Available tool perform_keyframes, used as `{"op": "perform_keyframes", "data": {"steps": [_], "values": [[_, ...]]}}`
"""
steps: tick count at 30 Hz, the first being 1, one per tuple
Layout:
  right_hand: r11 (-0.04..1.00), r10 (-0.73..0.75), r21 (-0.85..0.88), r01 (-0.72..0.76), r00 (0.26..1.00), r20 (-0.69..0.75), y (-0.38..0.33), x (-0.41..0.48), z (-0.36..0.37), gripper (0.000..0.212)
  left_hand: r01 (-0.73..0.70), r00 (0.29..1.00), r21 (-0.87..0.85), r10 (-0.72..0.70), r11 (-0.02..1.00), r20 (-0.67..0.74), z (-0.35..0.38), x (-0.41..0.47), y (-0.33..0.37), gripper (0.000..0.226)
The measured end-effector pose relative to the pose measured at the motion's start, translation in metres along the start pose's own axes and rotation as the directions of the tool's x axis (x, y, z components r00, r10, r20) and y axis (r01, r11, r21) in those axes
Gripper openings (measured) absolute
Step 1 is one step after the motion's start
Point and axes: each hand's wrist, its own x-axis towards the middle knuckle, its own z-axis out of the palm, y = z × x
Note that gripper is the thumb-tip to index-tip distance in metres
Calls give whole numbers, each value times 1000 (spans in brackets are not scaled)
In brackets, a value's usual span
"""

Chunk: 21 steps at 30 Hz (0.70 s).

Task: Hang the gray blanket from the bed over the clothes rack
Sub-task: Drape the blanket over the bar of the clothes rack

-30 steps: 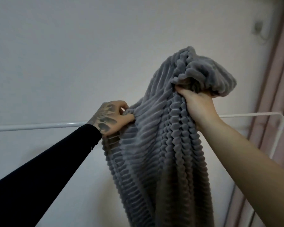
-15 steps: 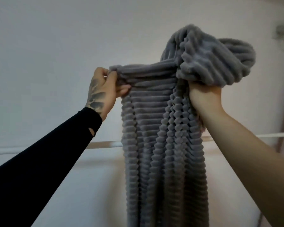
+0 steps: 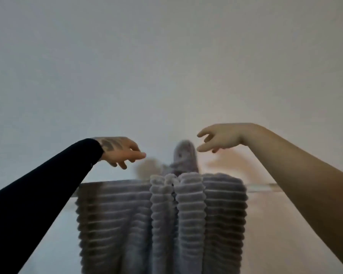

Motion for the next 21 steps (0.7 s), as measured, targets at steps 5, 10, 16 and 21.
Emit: {"op": "perform_keyframes", "data": {"steps": [5,10,16,21], "values": [[993,-63,110,52,993,98,8,-13,13,68,-140,990,-127,142,982,2,17,-39,20,65],[974,-105,197,113,993,-53,-4,-34,36,49,-306,952,99,305,947,24,36,-74,57,86],[952,-67,243,188,898,-436,3,-81,67,15,-408,909,219,417,886,3,66,-82,57,47],[892,0,333,305,738,-675,6,-127,107,17,-453,802,333,541,827,-252,80,-91,43,70]]}}
